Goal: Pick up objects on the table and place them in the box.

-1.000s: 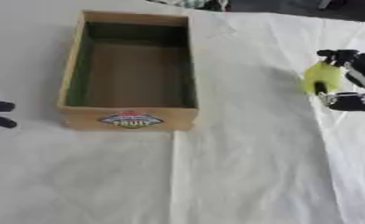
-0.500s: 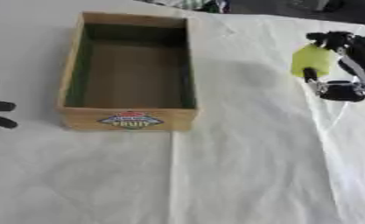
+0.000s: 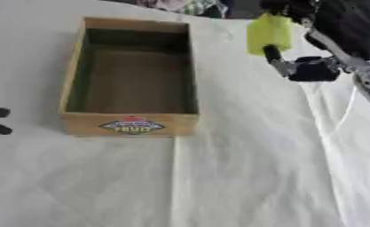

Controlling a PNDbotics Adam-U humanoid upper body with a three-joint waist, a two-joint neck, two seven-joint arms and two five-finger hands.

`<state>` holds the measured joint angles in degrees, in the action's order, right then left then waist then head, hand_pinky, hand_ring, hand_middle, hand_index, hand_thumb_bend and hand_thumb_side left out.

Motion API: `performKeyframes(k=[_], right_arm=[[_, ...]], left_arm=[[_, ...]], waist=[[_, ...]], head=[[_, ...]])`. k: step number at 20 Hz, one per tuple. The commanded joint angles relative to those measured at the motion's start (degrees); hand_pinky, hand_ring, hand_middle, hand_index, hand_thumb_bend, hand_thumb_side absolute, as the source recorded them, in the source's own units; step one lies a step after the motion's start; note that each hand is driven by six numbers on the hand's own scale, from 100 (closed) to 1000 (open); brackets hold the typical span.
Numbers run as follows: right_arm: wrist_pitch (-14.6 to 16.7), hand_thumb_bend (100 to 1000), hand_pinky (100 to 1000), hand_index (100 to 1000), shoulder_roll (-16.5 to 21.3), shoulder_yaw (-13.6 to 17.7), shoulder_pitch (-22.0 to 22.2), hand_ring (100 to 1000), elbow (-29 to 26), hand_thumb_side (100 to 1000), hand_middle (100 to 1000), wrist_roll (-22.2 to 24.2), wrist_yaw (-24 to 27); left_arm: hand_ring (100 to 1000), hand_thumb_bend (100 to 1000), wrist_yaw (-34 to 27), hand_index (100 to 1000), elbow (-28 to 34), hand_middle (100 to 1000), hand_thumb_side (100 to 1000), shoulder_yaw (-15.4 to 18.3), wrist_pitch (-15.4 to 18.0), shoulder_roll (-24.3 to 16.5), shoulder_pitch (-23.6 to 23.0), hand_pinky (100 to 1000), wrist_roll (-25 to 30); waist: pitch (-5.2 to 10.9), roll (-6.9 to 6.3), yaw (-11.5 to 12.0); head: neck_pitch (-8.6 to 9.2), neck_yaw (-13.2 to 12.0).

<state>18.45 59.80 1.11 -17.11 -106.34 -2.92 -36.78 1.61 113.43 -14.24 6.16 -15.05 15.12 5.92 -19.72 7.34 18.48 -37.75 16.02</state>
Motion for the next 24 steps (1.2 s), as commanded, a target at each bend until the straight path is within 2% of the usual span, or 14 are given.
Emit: performKeyframes(k=[1, 9, 18, 20, 24], right_arm=[[1.0, 100, 750, 951, 2.3, -2.2, -3.5, 684, -1.4, 248, 300, 3.6, -0.2], [3.4, 100, 767, 968, -0.9, -8.8, -13.1, 730, 5.4, 246, 373, 12.4, 1.8], [6.8, 100, 771, 973, -5.7, -14.2, -18.4, 741, 8.5, 248, 408, 17.2, -0.1], [7.7, 100, 775, 976, -6.5, -15.2, -19.1, 751, 8.4, 257, 446, 17.9, -1.0], [9.3, 100, 796, 1000, -7.9, -16.8, -20.0, 799, 7.8, 303, 636, 18.8, -4.2]], left_arm=[[745, 100, -0.4, 858, 1.2, 865, 955, -0.4, 0.1, -0.2, 0.8, 628, 0.5], [741, 100, -1.8, 855, 1.2, 861, 953, -1.5, 0.2, 0.4, 1.6, 626, 1.6], [717, 100, -5.2, 849, 1.2, 840, 943, -1.7, 1.4, 0.8, 1.6, 608, 0.2], [711, 100, -6.0, 846, 1.2, 836, 940, -1.7, 1.7, 0.8, 1.6, 605, -0.3], [699, 100, -7.4, 843, 1.2, 826, 934, -1.6, 2.4, 0.9, 1.7, 594, -1.2]], waist=[[1.38, -0.18, 0.8], [1.61, 0.26, 4.6], [1.85, 0.23, 5.3], [1.97, 0.19, 5.2], [2.13, 0.21, 5.1]], head=[[0.95, 1.0], [1.5, 3.7], [1.39, 4.4], [1.38, 4.5], [1.59, 4.6]])
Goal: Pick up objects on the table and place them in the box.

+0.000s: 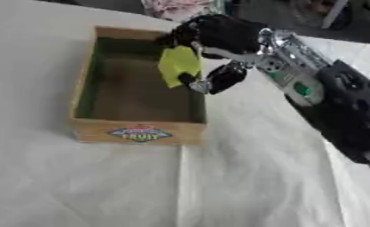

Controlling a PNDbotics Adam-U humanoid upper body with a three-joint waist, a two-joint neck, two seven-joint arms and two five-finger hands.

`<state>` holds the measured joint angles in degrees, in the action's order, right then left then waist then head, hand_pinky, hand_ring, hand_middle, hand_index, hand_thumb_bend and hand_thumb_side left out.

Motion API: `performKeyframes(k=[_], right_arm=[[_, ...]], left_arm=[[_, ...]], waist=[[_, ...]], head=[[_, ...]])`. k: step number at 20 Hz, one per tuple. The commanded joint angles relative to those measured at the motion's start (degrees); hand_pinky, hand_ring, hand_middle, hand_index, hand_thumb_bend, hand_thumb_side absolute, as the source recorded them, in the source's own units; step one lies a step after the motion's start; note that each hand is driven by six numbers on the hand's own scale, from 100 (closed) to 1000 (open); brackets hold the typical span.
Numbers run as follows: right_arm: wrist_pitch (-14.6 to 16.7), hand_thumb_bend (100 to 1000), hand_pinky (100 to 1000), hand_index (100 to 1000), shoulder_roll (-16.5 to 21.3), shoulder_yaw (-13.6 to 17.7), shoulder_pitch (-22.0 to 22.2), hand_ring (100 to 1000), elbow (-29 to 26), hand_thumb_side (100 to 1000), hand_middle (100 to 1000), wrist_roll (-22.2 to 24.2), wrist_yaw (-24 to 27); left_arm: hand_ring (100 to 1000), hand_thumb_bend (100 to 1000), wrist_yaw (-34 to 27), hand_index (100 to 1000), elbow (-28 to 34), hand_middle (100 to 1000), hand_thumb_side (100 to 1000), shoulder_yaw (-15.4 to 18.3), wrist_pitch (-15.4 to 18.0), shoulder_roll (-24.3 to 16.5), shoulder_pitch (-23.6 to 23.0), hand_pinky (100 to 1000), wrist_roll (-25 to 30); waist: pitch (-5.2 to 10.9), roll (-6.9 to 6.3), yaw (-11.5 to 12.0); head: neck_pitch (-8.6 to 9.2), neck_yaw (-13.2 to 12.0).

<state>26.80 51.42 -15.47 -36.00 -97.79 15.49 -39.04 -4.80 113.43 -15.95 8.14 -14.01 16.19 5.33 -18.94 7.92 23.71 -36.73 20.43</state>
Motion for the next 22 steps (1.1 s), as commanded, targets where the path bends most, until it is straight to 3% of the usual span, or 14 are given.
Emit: performKeyframes(k=[1, 2, 5, 6, 10, 13, 15, 17, 19, 22], right_arm=[[1.4, 100, 810, 1000, 0.2, -0.6, -1.3, 828, -1.1, 373, 758, 0.4, -2.9], [2.0, 100, 814, 1000, -0.1, -1.0, -1.4, 836, -1.6, 341, 784, 0.4, -4.0], [3.5, 100, 852, 1000, -0.5, -1.8, -1.6, 906, -3.5, 420, 972, -0.3, -7.8], [3.8, 100, 857, 1000, -0.6, -2.0, -1.6, 914, -4.3, 429, 993, -0.8, -9.0], [4.3, 100, 866, 1000, -0.6, -2.0, -1.0, 926, -6.1, 433, 1000, -3.9, -12.2], [3.9, 100, 858, 1000, -0.2, -1.2, -0.2, 912, -7.4, 380, 1000, -6.7, -12.1], [3.1, 100, 850, 1000, 0.3, -0.3, 0.4, 896, -8.8, 299, 985, -8.3, -10.3], [1.6, 100, 837, 1000, 0.9, 1.1, 1.5, 868, -10.6, 213, 938, -9.9, -5.2], [0.1, 100, 825, 1000, 1.8, 3.0, 3.0, 842, -12.9, 181, 906, -10.7, 1.2], [-1.4, 100, 798, 1000, 2.2, 6.6, 6.9, 789, -16.3, 224, 841, -13.4, 12.8]], left_arm=[[697, 100, -1.2, 843, 1.2, 825, 934, 0.1, 0.5, -0.1, 0.6, 592, -0.8], [695, 100, -1.4, 843, 1.2, 823, 933, 0.2, 0.6, -0.1, 0.6, 591, -1.0], [692, 100, -1.9, 842, 1.2, 820, 930, 0.2, 0.9, -0.1, 0.7, 589, -1.6], [691, 100, -1.9, 842, 1.2, 820, 930, 0.3, 0.9, -0.1, 0.7, 589, -1.7], [690, 100, -2.0, 842, 1.2, 819, 930, 0.4, 1.0, 0.0, 0.7, 589, -2.1], [690, 100, -1.9, 842, 1.2, 818, 930, 0.5, 1.0, -0.1, 0.5, 589, -2.3], [691, 100, -1.8, 842, 1.2, 819, 931, 0.6, 1.0, -0.1, 0.4, 589, -2.5], [691, 100, -1.5, 842, 1.2, 819, 931, 0.7, 1.0, -0.1, 0.4, 589, -2.5], [691, 100, -1.2, 843, 1.2, 819, 930, 1.0, 0.9, -0.2, 0.2, 589, -2.7], [691, 100, -0.5, 842, 1.2, 819, 931, 1.8, 0.7, -0.2, -0.2, 588, -3.5]], waist=[[1.41, -0.34, 0.0], [1.44, -0.32, 0.0], [1.58, -0.3, -0.1], [1.63, -0.24, -0.1], [1.72, -0.12, -0.2], [1.78, -0.14, -0.8], [1.81, -0.1, -1.1], [1.75, -0.15, -1.6], [1.71, -0.28, -2.2], [1.61, -0.44, -3.8]], head=[[0.5, 0.3], [0.54, 0.3], [0.69, 0.3], [0.74, 0.3], [1.09, 0.0], [1.16, -0.2], [1.26, -0.4], [1.54, -0.6], [1.68, -0.9], [1.87, -2.2]])
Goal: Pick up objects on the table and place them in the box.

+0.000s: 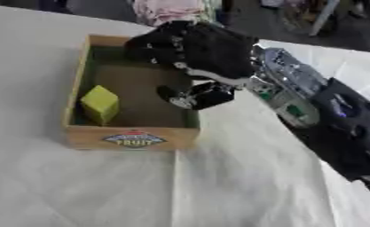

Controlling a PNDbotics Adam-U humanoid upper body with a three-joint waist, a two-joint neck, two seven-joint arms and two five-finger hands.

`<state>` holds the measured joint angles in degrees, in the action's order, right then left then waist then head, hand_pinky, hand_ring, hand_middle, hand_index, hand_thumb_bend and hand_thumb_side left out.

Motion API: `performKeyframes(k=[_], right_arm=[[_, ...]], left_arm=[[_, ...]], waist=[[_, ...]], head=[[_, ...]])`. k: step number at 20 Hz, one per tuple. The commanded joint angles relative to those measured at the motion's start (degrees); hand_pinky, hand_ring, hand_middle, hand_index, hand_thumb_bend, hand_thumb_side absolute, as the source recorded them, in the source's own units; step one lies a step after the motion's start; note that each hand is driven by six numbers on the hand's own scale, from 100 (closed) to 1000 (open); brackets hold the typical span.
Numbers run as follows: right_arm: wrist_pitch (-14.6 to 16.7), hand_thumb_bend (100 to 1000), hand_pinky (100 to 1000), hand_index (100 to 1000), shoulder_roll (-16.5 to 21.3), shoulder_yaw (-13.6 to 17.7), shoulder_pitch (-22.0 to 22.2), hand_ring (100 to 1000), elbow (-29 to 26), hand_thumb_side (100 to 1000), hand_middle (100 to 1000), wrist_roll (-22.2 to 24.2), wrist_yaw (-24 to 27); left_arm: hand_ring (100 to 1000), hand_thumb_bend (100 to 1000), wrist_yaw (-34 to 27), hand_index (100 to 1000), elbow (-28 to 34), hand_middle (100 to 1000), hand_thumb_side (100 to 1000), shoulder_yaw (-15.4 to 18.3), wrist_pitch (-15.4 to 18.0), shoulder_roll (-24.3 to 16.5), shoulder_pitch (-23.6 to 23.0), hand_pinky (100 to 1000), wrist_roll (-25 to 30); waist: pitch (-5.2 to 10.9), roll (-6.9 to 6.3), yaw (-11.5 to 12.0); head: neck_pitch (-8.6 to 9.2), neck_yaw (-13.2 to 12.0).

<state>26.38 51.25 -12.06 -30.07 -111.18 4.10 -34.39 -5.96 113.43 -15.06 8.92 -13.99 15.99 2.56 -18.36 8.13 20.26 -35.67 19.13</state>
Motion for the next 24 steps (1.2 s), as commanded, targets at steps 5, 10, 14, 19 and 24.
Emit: performKeyframes(k=[5, 10, 14, 19, 24], right_arm=[[3.7, 100, 762, 996, 1.3, 9.2, 7.4, 734, -3.4, 404, 769, -7.0, 22.0], [9.1, 100, 739, 980, -3.3, 12.3, 13.4, 692, -3.4, 470, 724, -8.9, 31.0], [12.5, 100, 733, 976, -7.9, 12.7, 16.7, 683, -3.4, 470, 710, -6.9, 34.4], [15.4, 100, 730, 975, -13.0, 12.4, 19.7, 679, -3.4, 470, 703, -4.2, 35.0], [15.4, 100, 727, 973, -18.0, 11.5, 22.8, 673, -3.4, 470, 689, -2.3, 32.3]], left_arm=[[693, 100, 1.5, 843, 1.2, 821, 932, 1.6, -0.2, -0.3, -0.9, 587, -1.8], [695, 100, 2.1, 843, 1.2, 822, 932, 2.2, -0.3, -0.3, -1.5, 587, -2.6], [697, 100, 2.4, 843, 1.2, 824, 935, 2.4, -0.4, -0.3, -2.0, 587, -3.1], [700, 100, 2.6, 844, 1.2, 829, 934, 2.6, -0.4, -0.3, -2.4, 587, -3.5], [706, 100, 2.8, 844, 1.2, 838, 935, 2.6, -0.5, -0.4, -2.7, 587, -3.6]], waist=[[0.91, -1.32, -3.5], [0.69, -2.2, -5.7], [0.58, -2.94, -7.1], [0.69, -3.49, -8.6], [0.75, -3.85, -9.4]], head=[[0.97, -3.1], [0.94, -4.4], [0.47, -5.5], [-0.1, -6.7], [-0.59, -7.2]])
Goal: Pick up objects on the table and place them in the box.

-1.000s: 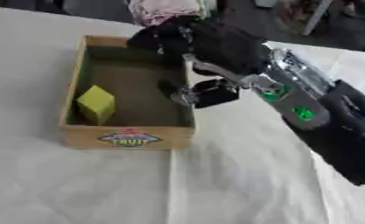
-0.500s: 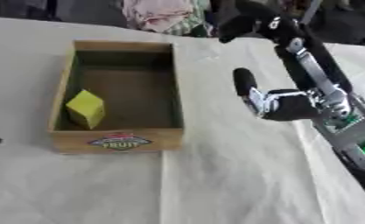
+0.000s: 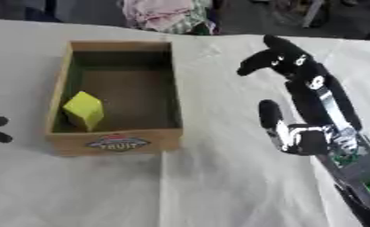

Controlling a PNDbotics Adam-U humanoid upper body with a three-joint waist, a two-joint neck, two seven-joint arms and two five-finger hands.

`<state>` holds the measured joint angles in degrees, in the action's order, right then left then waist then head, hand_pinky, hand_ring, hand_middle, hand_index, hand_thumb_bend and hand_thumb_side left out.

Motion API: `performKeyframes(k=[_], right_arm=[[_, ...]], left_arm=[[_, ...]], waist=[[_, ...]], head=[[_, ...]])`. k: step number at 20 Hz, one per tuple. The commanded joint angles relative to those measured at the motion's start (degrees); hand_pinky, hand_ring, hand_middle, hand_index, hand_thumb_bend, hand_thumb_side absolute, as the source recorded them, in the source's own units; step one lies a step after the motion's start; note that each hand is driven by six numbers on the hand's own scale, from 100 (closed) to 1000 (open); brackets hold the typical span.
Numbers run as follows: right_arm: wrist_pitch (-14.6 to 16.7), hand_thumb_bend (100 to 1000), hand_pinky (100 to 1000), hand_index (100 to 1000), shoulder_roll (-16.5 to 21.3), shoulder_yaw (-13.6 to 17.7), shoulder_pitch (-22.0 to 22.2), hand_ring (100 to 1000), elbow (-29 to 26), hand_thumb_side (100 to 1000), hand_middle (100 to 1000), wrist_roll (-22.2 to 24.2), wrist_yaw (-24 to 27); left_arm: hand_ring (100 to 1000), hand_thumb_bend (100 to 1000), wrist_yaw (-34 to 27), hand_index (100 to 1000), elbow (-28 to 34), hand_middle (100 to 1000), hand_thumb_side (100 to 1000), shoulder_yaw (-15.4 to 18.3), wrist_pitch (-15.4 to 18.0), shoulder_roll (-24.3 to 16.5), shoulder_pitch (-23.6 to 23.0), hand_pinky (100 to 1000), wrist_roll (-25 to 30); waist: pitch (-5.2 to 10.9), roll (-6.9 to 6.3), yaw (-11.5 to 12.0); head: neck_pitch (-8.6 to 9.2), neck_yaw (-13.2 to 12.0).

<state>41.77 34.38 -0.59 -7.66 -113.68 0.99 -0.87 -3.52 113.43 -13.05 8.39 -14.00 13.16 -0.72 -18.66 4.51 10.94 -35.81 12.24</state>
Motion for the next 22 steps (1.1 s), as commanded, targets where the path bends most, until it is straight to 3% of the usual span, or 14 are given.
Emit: performKeyframes(k=[1, 12, 17, 22], right_arm=[[-0.2, 100, 727, 973, -2.3, -0.3, 0.9, 672, -0.9, 470, 688, 1.0, -1.9], [-6.3, 100, 723, 969, -11.5, -3.2, 1.9, 661, -0.9, 470, 666, 4.1, -5.5], [-8.8, 100, 719, 969, -13.5, -3.6, 1.7, 656, -0.9, 470, 658, 4.9, -5.1], [-9.3, 100, 719, 969, -14.1, -3.9, 1.7, 656, -0.9, 470, 657, 5.4, -4.8]], left_arm=[[707, 100, 0.4, 844, 1.2, 839, 934, 0.7, 0.1, -0.3, 0.2, 587, -0.3], [736, 100, 0.6, 846, 1.2, 868, 935, 0.5, 0.0, -0.2, 0.3, 595, 0.1], [739, 100, 0.5, 846, 1.2, 873, 934, 0.6, 0.0, -0.1, 0.3, 595, 0.1], [741, 100, 0.5, 846, 1.2, 877, 932, 0.6, 0.0, -0.1, 0.2, 594, 0.0]], waist=[[1.05, -0.26, -0.2], [1.23, -1.31, -1.1], [1.25, -1.74, -1.4], [1.38, -2.03, -1.9]], head=[[-0.39, -0.3], [-0.6, -2.5], [-0.42, -2.8], [-0.23, -2.8]])
